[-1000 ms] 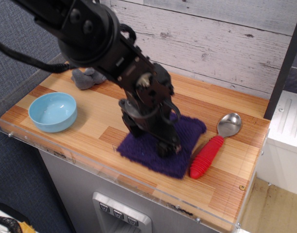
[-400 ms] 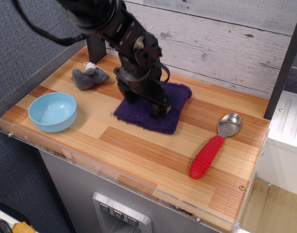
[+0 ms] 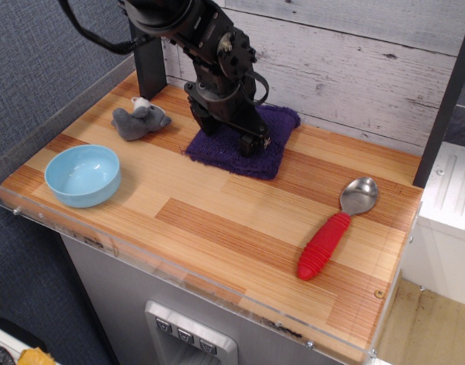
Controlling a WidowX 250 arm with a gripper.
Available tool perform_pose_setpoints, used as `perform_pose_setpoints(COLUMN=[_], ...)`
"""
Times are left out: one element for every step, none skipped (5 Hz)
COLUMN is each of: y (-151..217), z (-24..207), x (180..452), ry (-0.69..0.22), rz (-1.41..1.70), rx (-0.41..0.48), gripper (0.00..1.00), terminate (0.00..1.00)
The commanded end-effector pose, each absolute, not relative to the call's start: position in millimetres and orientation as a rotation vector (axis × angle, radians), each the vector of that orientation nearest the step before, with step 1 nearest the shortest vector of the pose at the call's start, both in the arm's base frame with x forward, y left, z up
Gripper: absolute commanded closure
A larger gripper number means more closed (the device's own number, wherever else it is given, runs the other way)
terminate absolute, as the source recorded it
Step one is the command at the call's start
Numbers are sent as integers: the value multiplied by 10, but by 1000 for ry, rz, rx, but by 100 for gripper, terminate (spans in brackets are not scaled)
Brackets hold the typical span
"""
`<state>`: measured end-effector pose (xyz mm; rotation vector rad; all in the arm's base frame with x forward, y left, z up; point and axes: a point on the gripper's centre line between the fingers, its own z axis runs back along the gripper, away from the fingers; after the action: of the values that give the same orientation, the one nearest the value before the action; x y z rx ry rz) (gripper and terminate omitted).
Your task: Slide the purple rag next to the grey one.
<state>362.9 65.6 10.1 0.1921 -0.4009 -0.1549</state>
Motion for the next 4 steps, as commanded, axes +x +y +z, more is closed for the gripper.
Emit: perform_pose_setpoints(y=[680,622,579,518], z=[-123,7,139,416], x=[3367,3366,3398,3463], ry=[-312,-365,-429,-506], rz=[-177,-174,-192,-208], rx=[180,161,159,193], gripper=[0,0,0,0], terminate=[0,0,0,0])
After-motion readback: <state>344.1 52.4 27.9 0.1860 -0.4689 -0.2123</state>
